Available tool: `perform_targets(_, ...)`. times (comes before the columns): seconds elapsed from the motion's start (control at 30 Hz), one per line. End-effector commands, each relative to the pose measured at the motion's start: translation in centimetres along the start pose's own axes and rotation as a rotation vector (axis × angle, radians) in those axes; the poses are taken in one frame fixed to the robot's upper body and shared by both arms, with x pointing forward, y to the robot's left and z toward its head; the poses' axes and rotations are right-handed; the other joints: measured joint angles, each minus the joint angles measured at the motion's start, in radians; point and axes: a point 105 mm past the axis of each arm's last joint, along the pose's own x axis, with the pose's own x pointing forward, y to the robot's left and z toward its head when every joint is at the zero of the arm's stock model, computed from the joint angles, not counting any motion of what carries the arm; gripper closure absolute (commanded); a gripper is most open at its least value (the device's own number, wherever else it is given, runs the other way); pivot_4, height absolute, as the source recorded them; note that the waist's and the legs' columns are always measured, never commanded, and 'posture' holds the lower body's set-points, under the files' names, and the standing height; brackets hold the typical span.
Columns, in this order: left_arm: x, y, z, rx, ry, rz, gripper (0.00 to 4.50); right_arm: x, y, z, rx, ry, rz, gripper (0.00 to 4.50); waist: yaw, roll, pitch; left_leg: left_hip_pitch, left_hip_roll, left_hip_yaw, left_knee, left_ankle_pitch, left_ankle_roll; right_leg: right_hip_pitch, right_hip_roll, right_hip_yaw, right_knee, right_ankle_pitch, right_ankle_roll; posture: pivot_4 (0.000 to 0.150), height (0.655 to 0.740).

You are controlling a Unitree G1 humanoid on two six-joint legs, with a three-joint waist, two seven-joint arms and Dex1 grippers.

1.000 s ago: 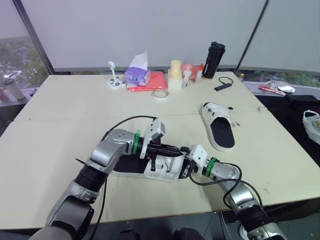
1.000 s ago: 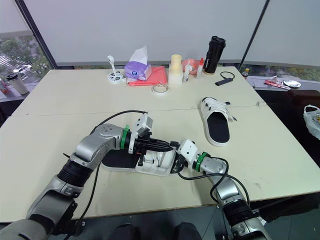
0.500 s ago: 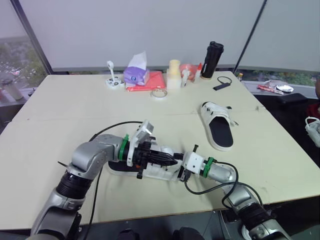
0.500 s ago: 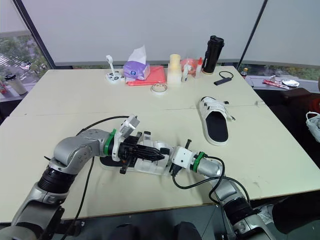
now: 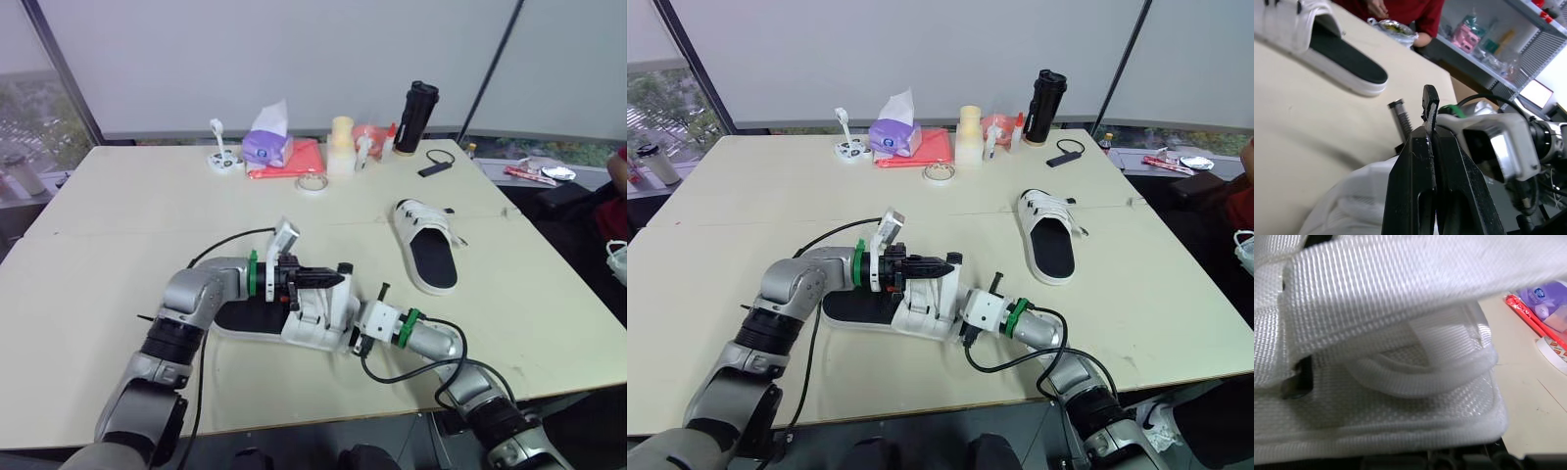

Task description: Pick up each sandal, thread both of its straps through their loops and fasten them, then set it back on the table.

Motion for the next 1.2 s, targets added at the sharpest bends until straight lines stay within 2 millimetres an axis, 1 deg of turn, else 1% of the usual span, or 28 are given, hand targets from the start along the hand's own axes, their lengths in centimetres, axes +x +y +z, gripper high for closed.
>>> perform_targets(0.03,-0.1,0.4,1.4,0.048,-0.022,0.029,4.48,-1.4,2.4,-4.4,0.075,0.184,0.05,4.5,0.0,0.0,0.0,0.0,0.0,0.0,0.0,0.0,0.0,0.0,0.0,0.0,0.0,0.0,0.0,0.15,0.74)
perform_targets(0.4,-1.0,3.0,-0.2,0.018,0.007,0.147,4.48,-1.4,2.7,-4.3,0.083,0.183,0.057,4.5,0.001,0.0,0.0,0.0,0.0,0.0,0.0,0.0,0.0,0.0,0.0,0.0,0.0,0.0,0.0,0.15,0.74)
perform_targets(0.53,-1.2,4.3,-1.9,0.082,0.107,0.214,4.48,-1.4,2.8,-4.4,0.087,0.184,0.06,4.5,0.002,0.0,0.0,0.0,0.0,0.0,0.0,0.0,0.0,0.001,0.0,0.0,0.0,0.0,0.0,0.15,0.74)
perform_targets(0.67,-1.3,4.8,-3.6,0.127,0.225,0.233,4.48,-1.3,2.8,-4.3,0.088,0.183,0.061,4.5,0.002,-0.001,-0.002,0.001,0.0,0.0,0.0,0.0,0.0,0.002,-0.001,0.0,0.0,0.0,0.0,0.15,0.74)
perform_targets(0.7,-1.4,4.8,-3.7,0.118,0.23,0.232,4.48,-1.3,2.8,-4.3,0.089,0.183,0.06,4.5,0.002,-0.001,-0.002,0.002,0.0,0.0,0.0,0.0,0.0,0.002,-0.001,0.0,0.0,0.0,0.0,0.15,0.74)
perform_targets(0.87,-1.2,4.3,-3.8,0.093,0.24,0.21,4.48,-1.4,2.9,-4.4,0.093,0.185,0.059,4.5,0.002,-0.002,-0.003,0.002,0.0,0.0,0.0,0.0,0.0,0.002,-0.002,0.0,0.0,0.0,0.0,0.15,0.74)
perform_targets(1.0,-1.6,5.3,-4.1,0.094,0.29,0.278,4.48,-1.3,2.9,-4.4,0.096,0.186,0.06,4.5,0.002,-0.002,-0.004,0.002,0.0,0.0,0.0,0.0,0.0,0.002,-0.002,0.0,0.0,0.0,0.0,0.15,0.74)
perform_targets(1.2,-2.0,6.0,-4.1,0.124,0.339,0.34,4.48,-1.3,3.0,-4.4,0.099,0.185,0.061,4.5,0.002,-0.004,-0.006,0.002,0.0,-0.001,0.0,0.0,0.0,0.002,-0.002,0.0,0.0,0.0,0.0,0.15,0.74)
